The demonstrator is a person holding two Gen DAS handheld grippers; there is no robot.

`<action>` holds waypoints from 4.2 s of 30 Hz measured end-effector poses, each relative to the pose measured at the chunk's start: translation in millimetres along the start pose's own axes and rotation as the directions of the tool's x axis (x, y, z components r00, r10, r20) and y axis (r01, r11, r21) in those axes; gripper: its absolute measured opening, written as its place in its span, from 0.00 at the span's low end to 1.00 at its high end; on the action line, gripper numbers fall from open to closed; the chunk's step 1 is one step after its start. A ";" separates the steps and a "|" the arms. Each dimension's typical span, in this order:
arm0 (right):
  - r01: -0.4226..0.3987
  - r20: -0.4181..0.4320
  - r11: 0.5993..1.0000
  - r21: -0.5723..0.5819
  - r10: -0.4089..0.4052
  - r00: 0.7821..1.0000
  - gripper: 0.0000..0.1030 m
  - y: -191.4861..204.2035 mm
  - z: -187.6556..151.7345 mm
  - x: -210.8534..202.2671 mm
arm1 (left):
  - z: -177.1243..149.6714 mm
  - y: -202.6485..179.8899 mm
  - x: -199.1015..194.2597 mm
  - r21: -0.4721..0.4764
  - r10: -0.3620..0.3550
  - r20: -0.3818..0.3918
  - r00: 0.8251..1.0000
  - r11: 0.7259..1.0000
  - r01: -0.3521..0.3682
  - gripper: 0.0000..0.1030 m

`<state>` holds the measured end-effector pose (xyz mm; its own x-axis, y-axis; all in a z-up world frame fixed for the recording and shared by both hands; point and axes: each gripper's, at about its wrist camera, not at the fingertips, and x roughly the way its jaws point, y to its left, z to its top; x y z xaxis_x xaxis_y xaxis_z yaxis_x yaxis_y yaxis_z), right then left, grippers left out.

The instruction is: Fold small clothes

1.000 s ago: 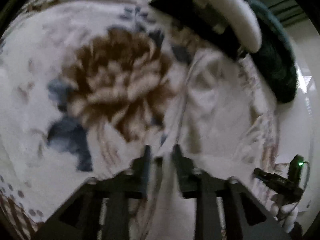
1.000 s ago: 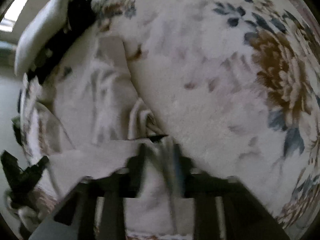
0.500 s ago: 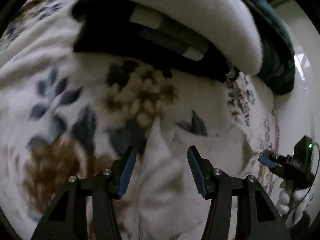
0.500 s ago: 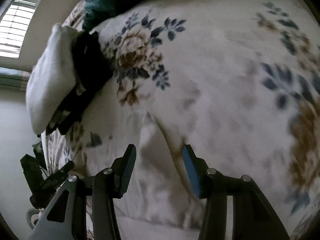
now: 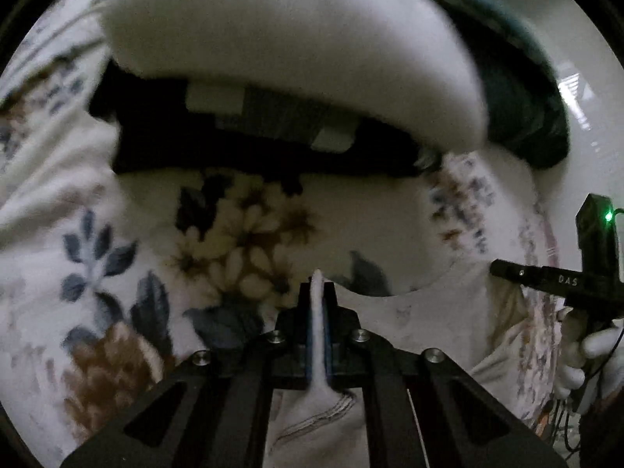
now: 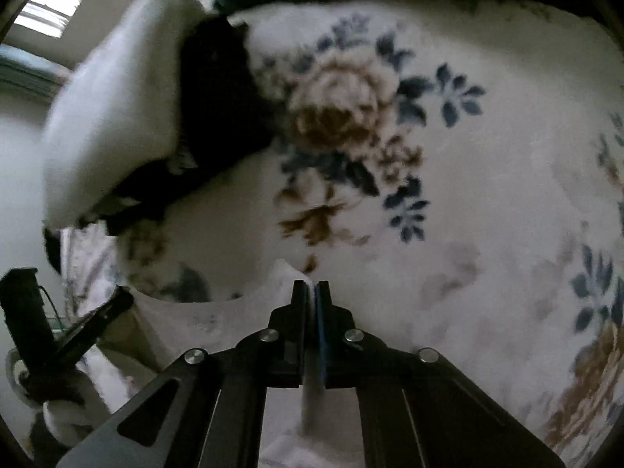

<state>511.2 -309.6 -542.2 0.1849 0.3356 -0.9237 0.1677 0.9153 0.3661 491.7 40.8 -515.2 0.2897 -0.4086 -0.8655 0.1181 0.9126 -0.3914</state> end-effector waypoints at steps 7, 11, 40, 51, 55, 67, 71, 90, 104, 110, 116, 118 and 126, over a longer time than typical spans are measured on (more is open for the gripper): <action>-0.096 0.132 0.995 0.004 0.095 0.987 0.04 1.3 -75.6 -96.8 | -55.3 -26.6 -97.3 -0.002 -0.075 0.139 0.987 0.997 0.076 0.02; -0.168 0.140 0.985 0.029 0.163 0.977 0.04 -13.5 -151.6 -132.9 | -112.5 -33.7 -135.8 -0.017 -0.119 0.131 0.984 0.992 0.123 0.03; -0.117 -0.049 0.953 0.281 0.136 0.989 0.49 -98.8 -302.2 -67.9 | -228.4 24.9 -78.5 -0.331 -0.124 -0.102 0.987 0.940 0.084 0.35; -0.016 -0.077 0.971 0.239 0.036 0.996 0.06 -98.7 -287.8 -60.1 | -249.8 26.0 -71.9 -0.225 -0.052 -0.144 0.988 0.974 0.018 0.08; -0.010 -0.136 0.973 0.231 0.042 0.990 0.19 -98.2 -275.6 -60.4 | -240.5 28.7 -84.4 -0.257 -0.085 -0.165 0.983 0.966 0.041 0.15; -0.162 -0.017 0.920 0.357 0.180 0.984 0.18 -93.6 -221.5 -32.3 | -173.0 29.9 -46.1 -0.292 -0.064 -0.099 0.993 0.956 0.032 0.24; -0.124 0.016 0.932 0.340 0.126 0.992 0.11 -94.0 -219.4 -36.7 | -170.7 33.3 -40.5 -0.258 -0.006 -0.097 0.995 0.966 -0.019 0.11; -0.232 -0.170 0.928 0.291 0.289 0.942 0.80 -131.2 -237.2 -3.8 | -221.4 62.0 -28.0 -0.433 -0.296 -0.085 0.951 0.871 0.232 0.62; -0.330 -0.116 0.914 0.238 0.364 0.924 0.20 -102.3 -239.6 -19.1 | -203.6 20.0 -56.9 -0.305 -0.259 -0.009 0.966 0.921 0.244 0.12; -0.360 -0.082 0.914 0.187 0.380 0.921 0.19 -68.9 -209.0 -67.1 | -166.2 3.4 -93.9 -0.281 -0.253 0.028 0.967 0.926 0.251 0.12; -0.407 -0.013 0.907 0.107 0.410 0.912 0.19 -17.7 -132.8 -122.8 | -81.4 -4.8 -147.8 -0.240 -0.234 0.128 0.964 0.936 0.259 0.12; -0.411 0.017 0.909 0.073 0.411 0.911 0.19 5.3 -95.5 -139.1 | -46.5 -4.7 -159.0 -0.222 -0.235 0.166 0.958 0.937 0.269 0.12; -0.426 0.120 0.905 -0.011 0.425 0.897 0.19 89.5 60.9 -149.6 | 126.9 21.5 -164.9 -0.124 -0.236 0.257 0.937 0.953 0.275 0.12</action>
<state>557.5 -291.5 -364.4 0.3529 0.6632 -0.6600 0.0617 0.6874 0.7236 567.0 129.3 -341.2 0.4879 -0.5957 -0.6381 0.0739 0.7565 -0.6498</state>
